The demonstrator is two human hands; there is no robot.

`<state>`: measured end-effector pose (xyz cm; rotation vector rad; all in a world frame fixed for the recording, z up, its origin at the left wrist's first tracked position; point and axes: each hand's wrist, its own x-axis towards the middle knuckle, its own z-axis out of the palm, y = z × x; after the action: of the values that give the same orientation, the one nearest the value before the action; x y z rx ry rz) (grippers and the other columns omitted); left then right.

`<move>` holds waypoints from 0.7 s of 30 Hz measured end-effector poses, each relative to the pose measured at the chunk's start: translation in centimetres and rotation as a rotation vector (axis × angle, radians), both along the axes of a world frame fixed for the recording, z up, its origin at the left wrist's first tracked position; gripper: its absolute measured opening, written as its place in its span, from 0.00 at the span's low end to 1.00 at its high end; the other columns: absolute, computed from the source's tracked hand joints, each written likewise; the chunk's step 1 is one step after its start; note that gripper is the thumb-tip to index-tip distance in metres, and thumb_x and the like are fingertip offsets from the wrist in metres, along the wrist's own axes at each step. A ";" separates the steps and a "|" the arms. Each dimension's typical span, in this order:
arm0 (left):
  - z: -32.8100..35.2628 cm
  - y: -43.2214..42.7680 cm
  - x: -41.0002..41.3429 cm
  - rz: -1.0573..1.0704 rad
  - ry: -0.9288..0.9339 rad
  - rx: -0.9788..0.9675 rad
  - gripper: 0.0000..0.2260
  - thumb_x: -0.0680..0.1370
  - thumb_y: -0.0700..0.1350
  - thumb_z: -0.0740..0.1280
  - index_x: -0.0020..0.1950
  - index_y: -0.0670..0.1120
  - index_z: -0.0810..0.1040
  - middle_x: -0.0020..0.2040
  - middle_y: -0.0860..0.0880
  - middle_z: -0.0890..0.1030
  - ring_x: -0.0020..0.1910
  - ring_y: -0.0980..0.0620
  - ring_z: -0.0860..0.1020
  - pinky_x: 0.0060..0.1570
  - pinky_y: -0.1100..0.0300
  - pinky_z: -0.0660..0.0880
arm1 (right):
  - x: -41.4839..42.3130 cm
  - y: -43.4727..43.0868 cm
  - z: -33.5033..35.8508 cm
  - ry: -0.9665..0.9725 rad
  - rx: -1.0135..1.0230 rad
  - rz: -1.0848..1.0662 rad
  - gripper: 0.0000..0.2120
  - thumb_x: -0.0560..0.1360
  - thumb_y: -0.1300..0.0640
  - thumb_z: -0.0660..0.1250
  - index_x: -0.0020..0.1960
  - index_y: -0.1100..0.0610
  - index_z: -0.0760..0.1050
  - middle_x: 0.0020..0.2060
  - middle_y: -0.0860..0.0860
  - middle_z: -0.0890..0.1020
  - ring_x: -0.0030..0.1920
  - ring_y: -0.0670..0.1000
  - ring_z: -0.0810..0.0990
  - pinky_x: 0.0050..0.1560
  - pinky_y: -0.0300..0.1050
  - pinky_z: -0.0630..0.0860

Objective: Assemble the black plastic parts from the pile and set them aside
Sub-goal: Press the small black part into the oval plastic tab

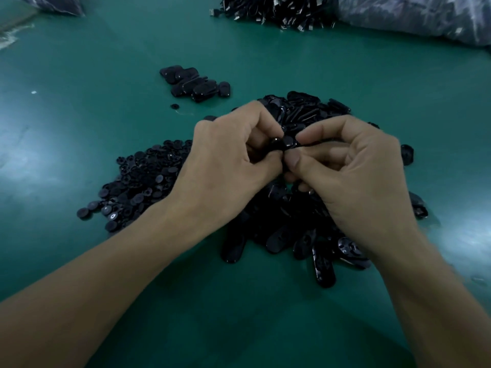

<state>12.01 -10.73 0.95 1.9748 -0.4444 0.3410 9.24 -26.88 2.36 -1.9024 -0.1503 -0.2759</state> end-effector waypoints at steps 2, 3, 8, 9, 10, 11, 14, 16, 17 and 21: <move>0.0 0.0 0.2 -0.008 0.071 -0.057 0.08 0.72 0.41 0.75 0.46 0.49 0.79 0.36 0.54 0.84 0.33 0.54 0.83 0.35 0.56 0.81 | 0.1 -0.1 -0.4 -0.066 -0.101 -0.048 0.10 0.74 0.60 0.75 0.48 0.46 0.79 0.37 0.45 0.85 0.39 0.44 0.84 0.40 0.36 0.79; 0.1 0.0 0.2 -0.032 0.123 -0.103 0.08 0.72 0.40 0.75 0.46 0.49 0.79 0.36 0.53 0.84 0.33 0.53 0.84 0.36 0.53 0.83 | 0.2 -0.2 -0.6 -0.088 -0.156 -0.070 0.10 0.73 0.59 0.75 0.49 0.46 0.80 0.39 0.44 0.84 0.41 0.43 0.83 0.41 0.34 0.77; 0.7 0.2 0.5 -0.167 0.344 -0.384 0.08 0.75 0.32 0.73 0.47 0.43 0.78 0.37 0.46 0.85 0.35 0.50 0.85 0.37 0.59 0.82 | 0.5 -0.7 -0.5 -0.026 -0.127 -0.004 0.07 0.76 0.57 0.73 0.52 0.48 0.83 0.41 0.43 0.85 0.42 0.43 0.83 0.42 0.34 0.78; 0.9 0.2 0.5 -0.182 0.371 -0.412 0.08 0.75 0.32 0.73 0.48 0.42 0.78 0.37 0.47 0.85 0.35 0.51 0.84 0.37 0.61 0.81 | 0.5 -0.7 -0.3 -0.005 -0.066 0.023 0.06 0.76 0.58 0.73 0.51 0.49 0.83 0.40 0.44 0.86 0.41 0.43 0.84 0.41 0.34 0.78; 1.0 0.2 0.5 -0.200 0.396 -0.434 0.07 0.75 0.33 0.73 0.48 0.42 0.79 0.36 0.47 0.85 0.35 0.52 0.84 0.36 0.62 0.81 | 0.4 -0.7 -0.2 0.011 -0.005 0.045 0.06 0.76 0.60 0.73 0.50 0.50 0.83 0.39 0.45 0.86 0.38 0.43 0.84 0.38 0.32 0.77; 1.1 0.2 0.5 -0.220 0.420 -0.454 0.07 0.74 0.34 0.73 0.49 0.42 0.79 0.37 0.46 0.85 0.35 0.52 0.84 0.36 0.63 0.80 | 0.4 -0.7 0.0 0.022 0.050 0.059 0.05 0.76 0.61 0.73 0.49 0.51 0.83 0.38 0.46 0.86 0.36 0.42 0.83 0.36 0.31 0.76; 1.2 0.3 0.5 -0.267 0.479 -0.521 0.10 0.68 0.41 0.75 0.48 0.41 0.82 0.37 0.45 0.85 0.36 0.52 0.83 0.36 0.64 0.79 | 0.2 -0.6 0.2 0.010 0.112 0.062 0.04 0.75 0.62 0.73 0.47 0.55 0.82 0.36 0.48 0.86 0.33 0.43 0.83 0.34 0.30 0.75; 1.2 0.4 0.5 -0.264 0.490 -0.540 0.10 0.67 0.42 0.75 0.47 0.41 0.83 0.37 0.44 0.85 0.35 0.52 0.83 0.36 0.64 0.79 | 0.2 -0.5 0.2 -0.011 0.086 0.048 0.04 0.75 0.62 0.73 0.47 0.54 0.82 0.36 0.48 0.86 0.33 0.44 0.83 0.33 0.31 0.75; 1.1 0.4 0.5 -0.257 0.489 -0.538 0.10 0.66 0.42 0.75 0.46 0.41 0.84 0.37 0.44 0.85 0.35 0.52 0.83 0.36 0.64 0.79 | 0.2 -0.4 0.2 -0.015 0.076 0.042 0.04 0.75 0.62 0.73 0.46 0.54 0.82 0.36 0.48 0.86 0.33 0.45 0.84 0.33 0.31 0.75; 1.0 0.4 0.5 -0.231 0.460 -0.481 0.07 0.69 0.40 0.75 0.46 0.43 0.85 0.37 0.45 0.86 0.34 0.53 0.84 0.35 0.64 0.80 | 0.2 -0.6 0.1 -0.026 0.066 0.025 0.04 0.75 0.61 0.73 0.45 0.53 0.82 0.34 0.46 0.85 0.32 0.44 0.83 0.32 0.30 0.75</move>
<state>12.49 -10.33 1.98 1.4521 -0.2562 -0.1474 9.48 -27.47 2.44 -1.8310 -0.1805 -0.2850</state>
